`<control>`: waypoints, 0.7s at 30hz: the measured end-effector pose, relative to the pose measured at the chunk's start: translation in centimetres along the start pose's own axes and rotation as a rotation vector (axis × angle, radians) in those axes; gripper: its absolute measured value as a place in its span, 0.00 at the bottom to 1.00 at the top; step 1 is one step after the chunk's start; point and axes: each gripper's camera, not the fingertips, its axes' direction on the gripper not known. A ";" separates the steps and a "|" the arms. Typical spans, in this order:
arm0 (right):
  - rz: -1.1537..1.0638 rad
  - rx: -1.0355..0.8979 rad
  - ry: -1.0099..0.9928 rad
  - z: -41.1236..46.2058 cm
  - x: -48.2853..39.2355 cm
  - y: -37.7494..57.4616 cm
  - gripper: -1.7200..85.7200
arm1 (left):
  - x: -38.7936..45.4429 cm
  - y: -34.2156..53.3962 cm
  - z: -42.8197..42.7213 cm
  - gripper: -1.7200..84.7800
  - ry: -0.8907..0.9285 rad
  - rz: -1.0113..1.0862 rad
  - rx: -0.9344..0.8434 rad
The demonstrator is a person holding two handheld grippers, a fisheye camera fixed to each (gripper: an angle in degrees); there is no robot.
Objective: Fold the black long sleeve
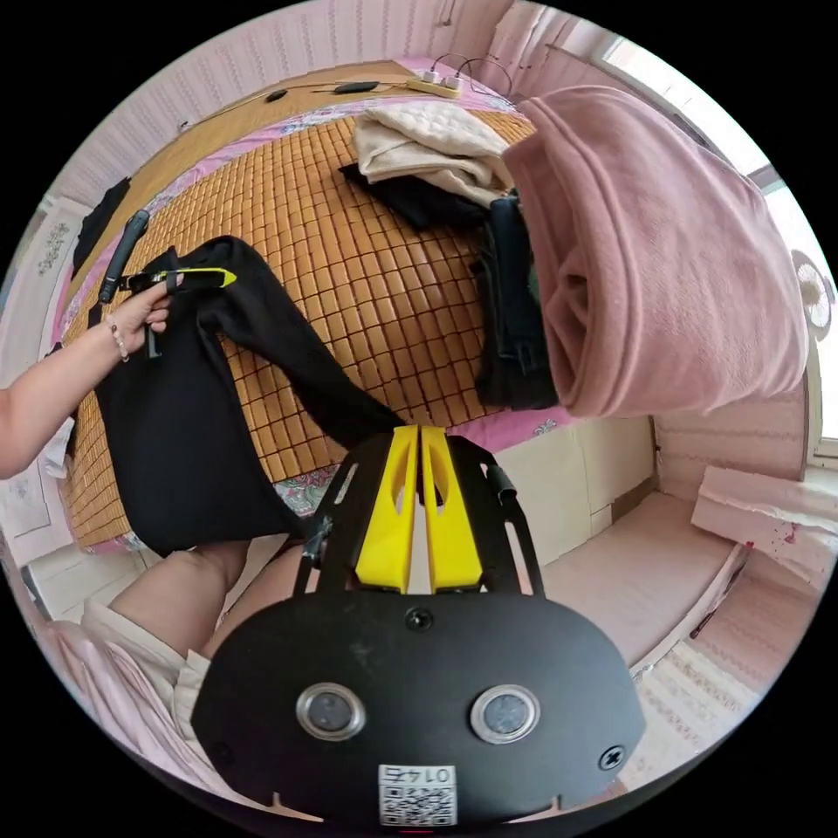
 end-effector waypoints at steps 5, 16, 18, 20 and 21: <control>0.119 -0.026 -0.041 2.6 1.7 0.6 0.06 | 1.6 -0.9 -1.1 0.07 -0.017 0.070 0.037; 0.179 -0.171 -0.197 9.7 -0.8 1.1 0.07 | 1.8 -3.1 0.9 0.05 -0.141 0.066 -0.008; 0.164 -0.161 -0.136 8.8 -1.1 1.0 0.03 | 1.4 -3.4 0.8 0.02 -0.069 0.050 -0.033; 0.122 -0.123 -0.064 7.1 -1.3 0.3 0.01 | 1.4 -3.6 0.5 0.01 -0.073 0.032 -0.022; 0.113 -0.109 -0.051 6.6 -1.3 0.1 0.01 | 1.7 -3.7 0.2 0.01 -0.097 0.048 -0.007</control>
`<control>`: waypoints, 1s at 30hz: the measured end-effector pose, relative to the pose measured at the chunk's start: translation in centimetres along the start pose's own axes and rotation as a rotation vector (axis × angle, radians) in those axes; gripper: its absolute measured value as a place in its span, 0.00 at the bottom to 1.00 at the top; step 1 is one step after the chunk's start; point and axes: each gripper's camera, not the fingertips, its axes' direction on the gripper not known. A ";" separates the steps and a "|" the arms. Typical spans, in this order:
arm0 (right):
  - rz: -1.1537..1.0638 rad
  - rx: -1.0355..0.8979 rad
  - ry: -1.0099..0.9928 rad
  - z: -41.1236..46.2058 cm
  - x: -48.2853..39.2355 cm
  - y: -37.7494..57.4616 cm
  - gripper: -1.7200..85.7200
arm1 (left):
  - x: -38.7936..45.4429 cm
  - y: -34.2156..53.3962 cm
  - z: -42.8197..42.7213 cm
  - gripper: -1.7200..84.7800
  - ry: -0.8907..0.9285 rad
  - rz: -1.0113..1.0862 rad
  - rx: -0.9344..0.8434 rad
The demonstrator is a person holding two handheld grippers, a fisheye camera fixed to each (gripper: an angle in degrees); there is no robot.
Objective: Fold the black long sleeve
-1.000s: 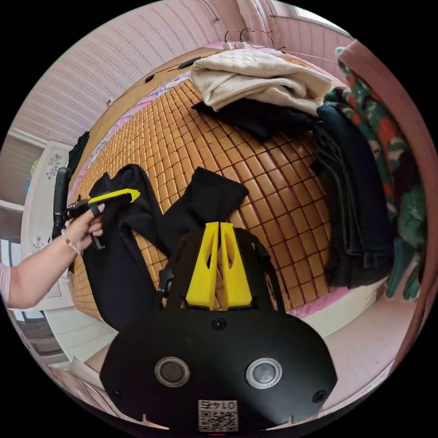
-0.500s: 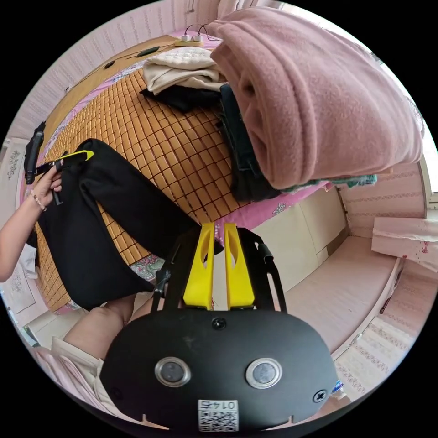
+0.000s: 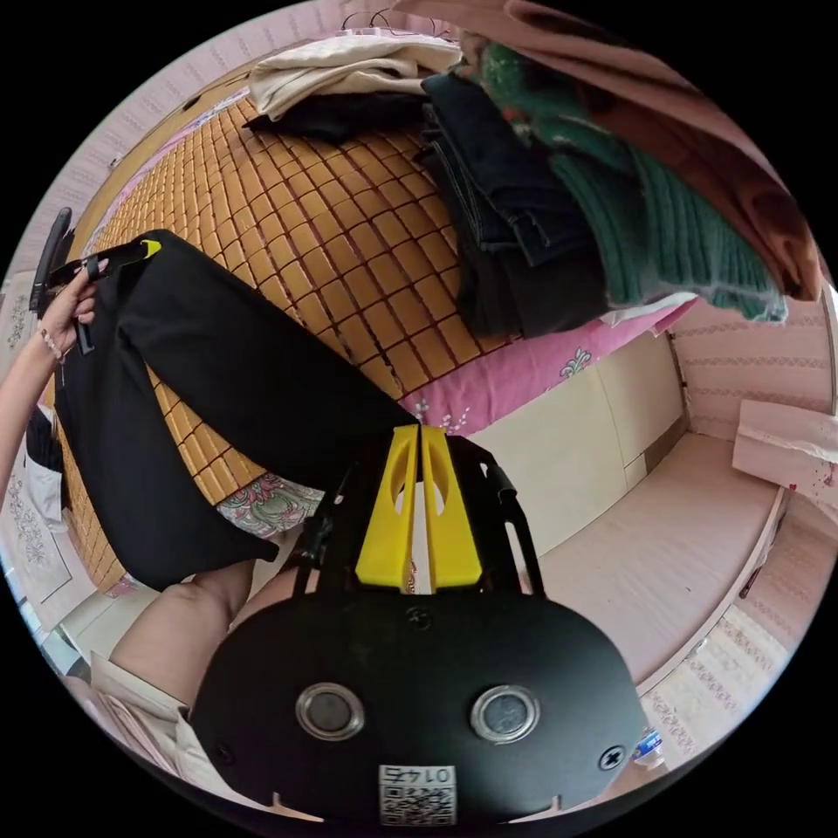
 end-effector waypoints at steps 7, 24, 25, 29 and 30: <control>-0.069 0.038 0.194 -0.7 -1.7 -4.2 0.01 | 0.5 -0.3 -0.5 0.01 -0.017 -0.027 0.031; -0.443 0.000 -0.180 -5.0 -19.0 -3.7 0.09 | -5.1 24.6 -13.9 0.01 -0.070 -0.268 0.082; -0.515 -0.007 -0.198 -4.7 -21.9 -4.3 0.09 | -5.4 26.0 -14.1 0.01 -0.065 -0.298 0.067; -0.689 -0.003 -0.213 -3.9 -30.6 -6.1 0.07 | -6.3 34.3 -15.2 0.01 -0.092 -0.451 -0.005; -0.703 -0.011 -0.206 -3.7 -31.5 -6.2 0.06 | -6.4 36.1 -15.4 0.01 -0.099 -0.489 -0.004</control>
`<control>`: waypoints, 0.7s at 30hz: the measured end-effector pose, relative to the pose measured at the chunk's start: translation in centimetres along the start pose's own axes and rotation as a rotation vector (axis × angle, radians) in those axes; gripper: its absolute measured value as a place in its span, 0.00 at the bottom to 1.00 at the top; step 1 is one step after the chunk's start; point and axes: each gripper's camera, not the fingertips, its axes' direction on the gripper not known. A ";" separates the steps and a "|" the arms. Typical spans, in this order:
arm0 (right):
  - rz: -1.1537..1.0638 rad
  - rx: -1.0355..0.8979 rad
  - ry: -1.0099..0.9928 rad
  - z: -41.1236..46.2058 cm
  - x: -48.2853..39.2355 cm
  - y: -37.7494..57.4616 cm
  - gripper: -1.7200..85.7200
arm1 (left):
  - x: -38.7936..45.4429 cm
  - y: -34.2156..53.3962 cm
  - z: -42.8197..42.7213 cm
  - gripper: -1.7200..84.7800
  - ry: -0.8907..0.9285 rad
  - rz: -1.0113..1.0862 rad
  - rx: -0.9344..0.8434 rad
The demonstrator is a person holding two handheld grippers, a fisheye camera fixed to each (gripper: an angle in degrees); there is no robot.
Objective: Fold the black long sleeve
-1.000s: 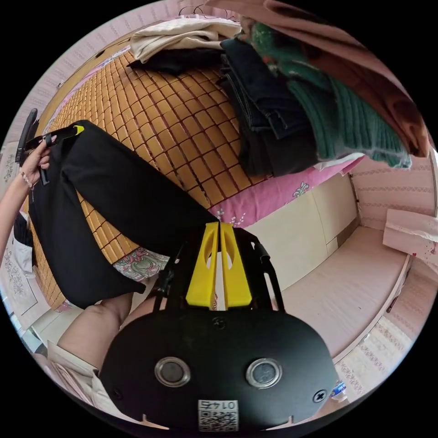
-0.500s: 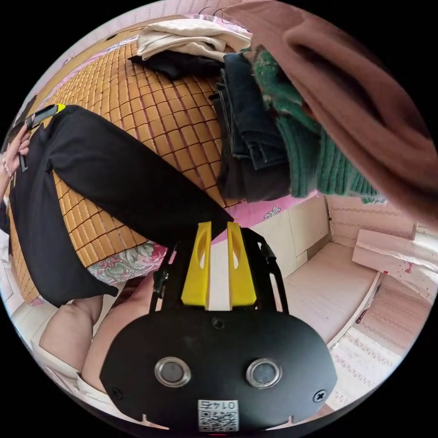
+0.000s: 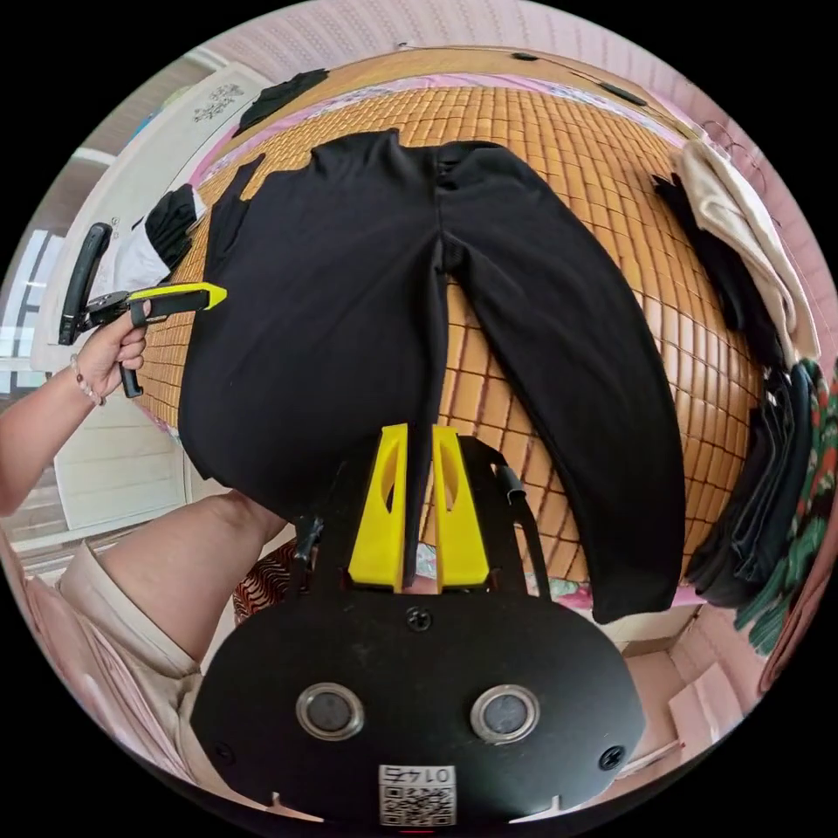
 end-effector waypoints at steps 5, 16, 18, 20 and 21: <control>-0.019 -0.133 0.159 1.7 -1.8 -2.3 0.01 | -3.3 4.2 0.8 0.01 -0.023 -0.099 -0.029; -0.151 -0.174 0.222 -1.8 -8.2 -11.5 0.01 | -7.6 10.2 -4.0 0.01 0.066 -0.230 0.117; -0.209 -0.119 0.191 -3.1 -10.5 -15.5 0.01 | -8.3 11.6 -5.7 0.01 0.065 -0.252 0.180; -0.327 -0.004 0.144 -4.4 -14.9 -22.5 0.02 | -9.0 12.8 -6.2 0.01 0.048 -0.272 0.197; -0.359 0.030 0.136 -4.6 -16.3 -24.4 0.02 | -9.5 13.6 -6.1 0.01 0.038 -0.294 0.196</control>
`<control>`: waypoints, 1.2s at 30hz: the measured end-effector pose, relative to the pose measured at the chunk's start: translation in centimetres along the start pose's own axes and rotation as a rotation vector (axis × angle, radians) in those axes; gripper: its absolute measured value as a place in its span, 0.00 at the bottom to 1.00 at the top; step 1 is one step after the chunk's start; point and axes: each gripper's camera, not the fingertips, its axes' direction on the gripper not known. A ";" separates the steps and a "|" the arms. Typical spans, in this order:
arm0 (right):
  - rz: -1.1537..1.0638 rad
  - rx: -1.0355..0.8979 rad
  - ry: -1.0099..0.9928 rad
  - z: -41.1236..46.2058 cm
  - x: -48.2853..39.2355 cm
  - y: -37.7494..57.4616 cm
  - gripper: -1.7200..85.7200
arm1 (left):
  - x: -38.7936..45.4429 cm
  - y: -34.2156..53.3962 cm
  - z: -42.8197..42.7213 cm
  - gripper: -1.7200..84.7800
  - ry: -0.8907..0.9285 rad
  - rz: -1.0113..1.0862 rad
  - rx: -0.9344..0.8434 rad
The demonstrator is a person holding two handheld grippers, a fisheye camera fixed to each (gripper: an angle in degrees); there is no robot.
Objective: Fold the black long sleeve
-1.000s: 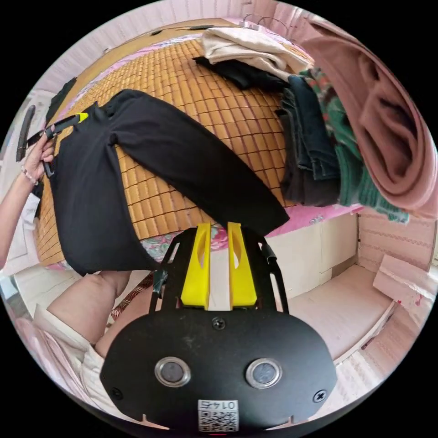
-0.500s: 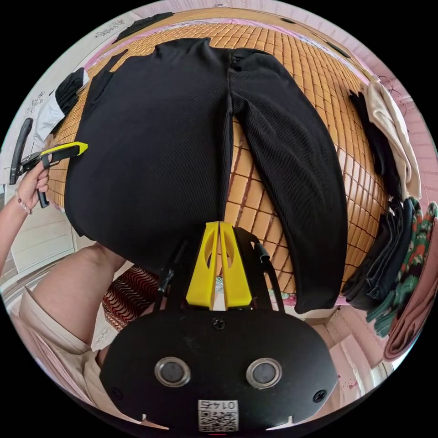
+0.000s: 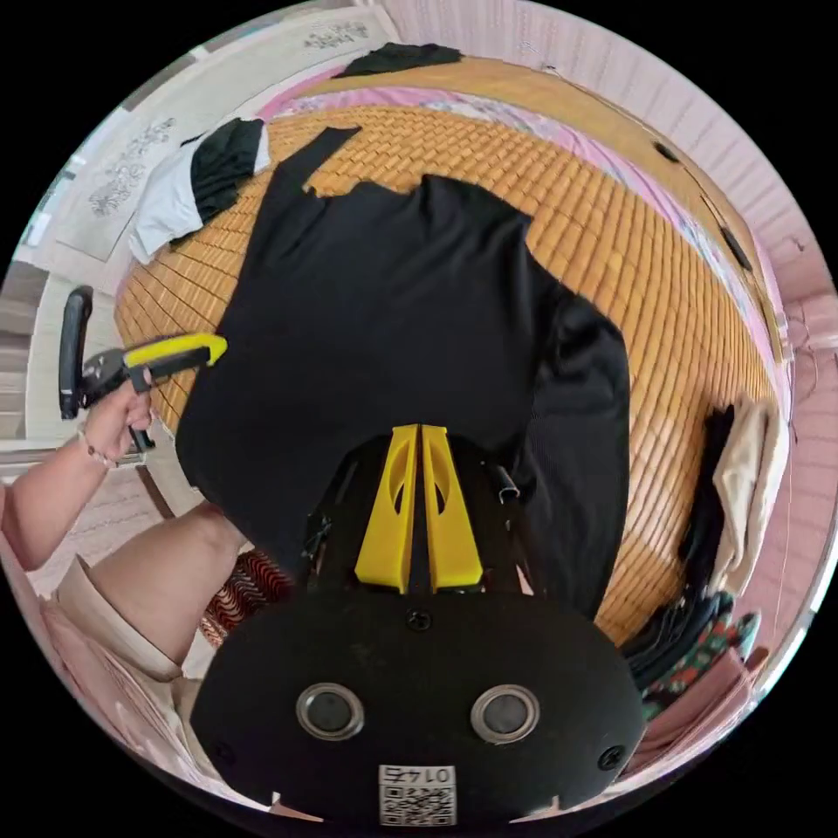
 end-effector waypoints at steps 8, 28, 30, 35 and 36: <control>-0.304 0.227 -0.174 -0.1 -13.6 -30.6 0.11 | -4.8 3.7 -1.1 0.01 0.073 -0.105 0.016; -1.039 -0.100 -0.541 -4.7 -27.3 -35.8 0.04 | -13.6 13.3 -15.3 0.01 0.096 -0.199 0.141; -0.983 -0.154 -0.426 -2.8 -27.3 -37.0 0.07 | -15.4 15.1 -17.0 0.02 0.037 -0.258 0.122; -0.804 -0.150 -0.269 1.0 -27.2 -39.3 0.12 | -18.5 16.5 -18.6 0.07 -0.105 -0.300 0.083; -0.788 -0.155 -0.260 1.4 -27.3 -39.5 0.13 | -18.9 16.4 -18.7 0.08 -0.120 -0.287 0.081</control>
